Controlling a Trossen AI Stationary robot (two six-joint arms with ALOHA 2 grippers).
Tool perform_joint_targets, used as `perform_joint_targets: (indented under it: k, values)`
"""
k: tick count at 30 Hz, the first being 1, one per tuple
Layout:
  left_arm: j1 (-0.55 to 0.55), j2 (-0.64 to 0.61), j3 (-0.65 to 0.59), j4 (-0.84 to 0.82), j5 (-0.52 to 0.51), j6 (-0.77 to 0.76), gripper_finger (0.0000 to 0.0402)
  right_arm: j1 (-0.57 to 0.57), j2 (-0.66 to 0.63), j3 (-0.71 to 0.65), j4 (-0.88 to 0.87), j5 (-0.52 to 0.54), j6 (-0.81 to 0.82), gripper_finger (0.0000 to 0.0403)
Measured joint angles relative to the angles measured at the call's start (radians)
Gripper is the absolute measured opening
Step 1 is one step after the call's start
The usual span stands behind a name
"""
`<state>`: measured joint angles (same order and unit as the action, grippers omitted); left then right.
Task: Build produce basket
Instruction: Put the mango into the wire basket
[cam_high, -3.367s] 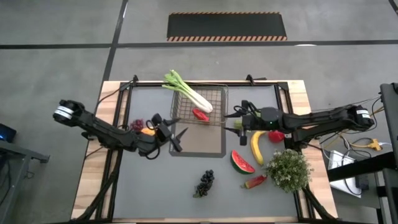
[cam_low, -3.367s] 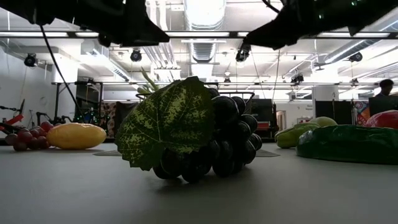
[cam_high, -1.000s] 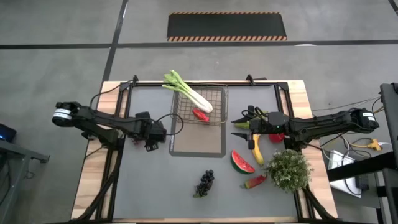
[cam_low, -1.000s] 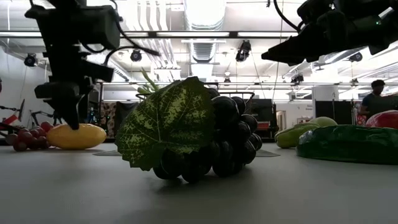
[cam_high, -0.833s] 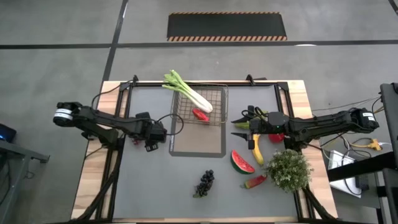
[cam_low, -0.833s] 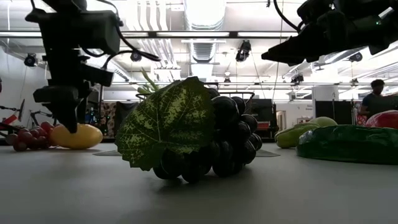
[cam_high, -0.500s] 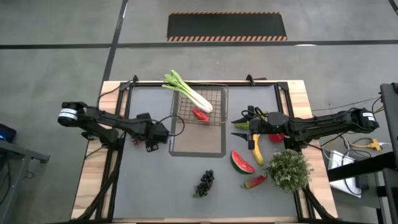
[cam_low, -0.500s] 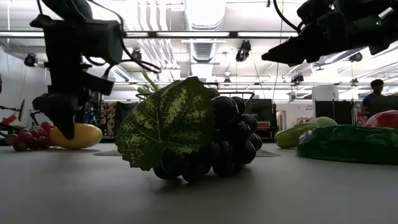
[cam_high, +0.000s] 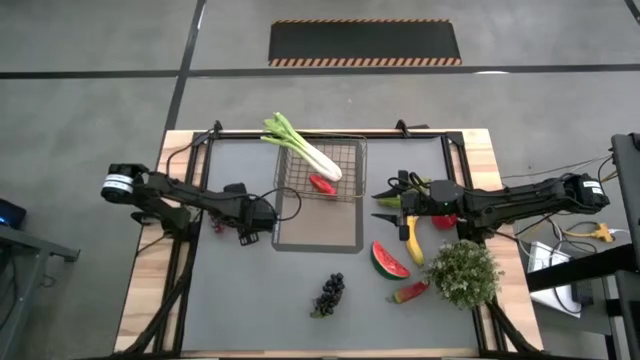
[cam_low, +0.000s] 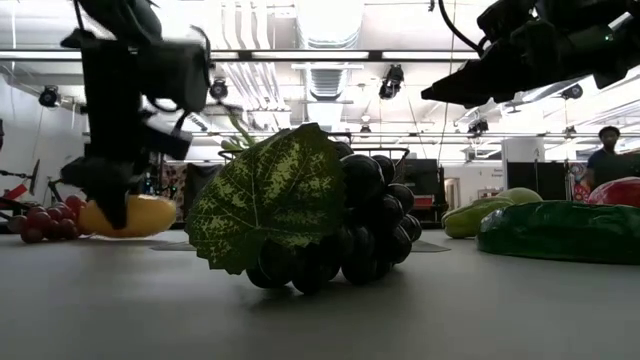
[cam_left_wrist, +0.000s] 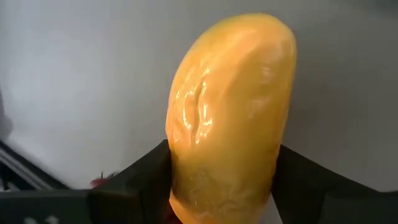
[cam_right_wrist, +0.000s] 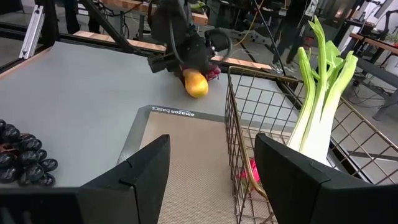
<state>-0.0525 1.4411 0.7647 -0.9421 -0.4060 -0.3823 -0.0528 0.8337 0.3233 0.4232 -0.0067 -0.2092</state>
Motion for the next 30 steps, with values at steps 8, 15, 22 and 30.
perform_joint_targets:
  k: [8, 15, 22, 30]
  values:
    - [-0.060, -0.031, 0.141, 0.008, -0.015, -0.146, 0.0200, 0.000, 0.000, 0.000, 0.005, 0.009, 0.053, 0.0219]
    - [-0.197, -0.032, 0.216, 0.246, -0.095, -0.116, 0.0200, 0.000, 0.000, 0.001, 0.022, 0.009, 0.112, 0.0219]
    - [-0.278, -0.032, 0.163, 0.779, -0.185, 0.138, 0.0204, 0.000, 0.000, 0.001, 0.092, -0.008, 0.076, 0.0219]
    - [-0.274, -0.018, 0.056, 1.274, -0.203, 0.386, 0.0209, 0.003, 0.031, 0.001, 0.182, -0.099, -0.010, 0.0219]
